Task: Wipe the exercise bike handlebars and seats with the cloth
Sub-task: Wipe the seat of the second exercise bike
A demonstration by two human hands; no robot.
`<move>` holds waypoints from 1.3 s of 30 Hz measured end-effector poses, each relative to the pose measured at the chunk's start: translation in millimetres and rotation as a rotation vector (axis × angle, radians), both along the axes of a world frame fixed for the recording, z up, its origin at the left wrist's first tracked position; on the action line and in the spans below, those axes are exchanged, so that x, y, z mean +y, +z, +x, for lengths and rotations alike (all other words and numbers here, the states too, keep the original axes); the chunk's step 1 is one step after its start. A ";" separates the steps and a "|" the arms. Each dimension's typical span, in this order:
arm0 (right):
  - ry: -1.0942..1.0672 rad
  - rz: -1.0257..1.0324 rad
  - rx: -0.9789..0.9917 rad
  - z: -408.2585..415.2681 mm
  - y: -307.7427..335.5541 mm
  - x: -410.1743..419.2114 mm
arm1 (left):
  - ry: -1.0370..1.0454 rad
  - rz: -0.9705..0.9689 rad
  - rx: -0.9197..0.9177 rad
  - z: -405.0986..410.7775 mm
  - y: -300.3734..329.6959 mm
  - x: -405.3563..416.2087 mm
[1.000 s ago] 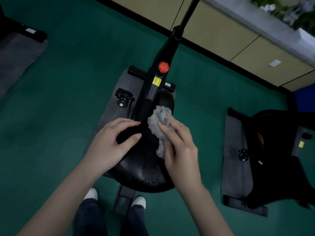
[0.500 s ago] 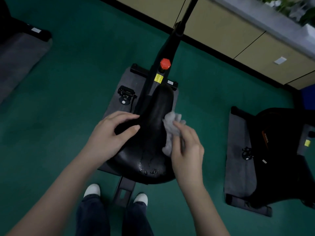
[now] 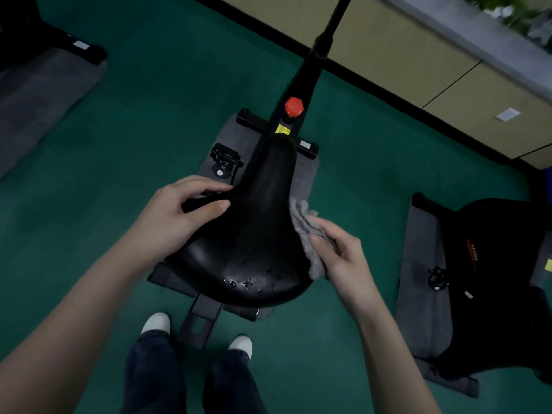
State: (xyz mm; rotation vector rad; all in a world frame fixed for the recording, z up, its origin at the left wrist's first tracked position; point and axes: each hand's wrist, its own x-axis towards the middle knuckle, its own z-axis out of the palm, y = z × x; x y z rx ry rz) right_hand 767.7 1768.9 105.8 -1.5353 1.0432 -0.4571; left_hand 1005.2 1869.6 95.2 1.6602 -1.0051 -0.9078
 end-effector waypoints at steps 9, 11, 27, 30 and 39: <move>-0.112 0.300 -0.127 -2.1 -39.6 -7.8 | 0.059 0.066 0.059 -4.5 7.4 0.8; -0.201 0.321 -0.189 -14.2 -43.3 12.0 | 0.071 0.070 0.069 -6.4 7.8 1.3; -0.152 -1.002 0.156 67.6 -10.8 129.7 | 0.147 -0.024 0.142 -2.5 -1.9 24.0; -0.231 -0.989 0.108 44.3 -26.0 135.0 | 0.139 -0.056 0.153 1.5 -3.7 50.4; -1.226 0.043 -0.561 56.4 -42.7 104.4 | -0.116 -0.012 0.173 15.4 -25.7 83.2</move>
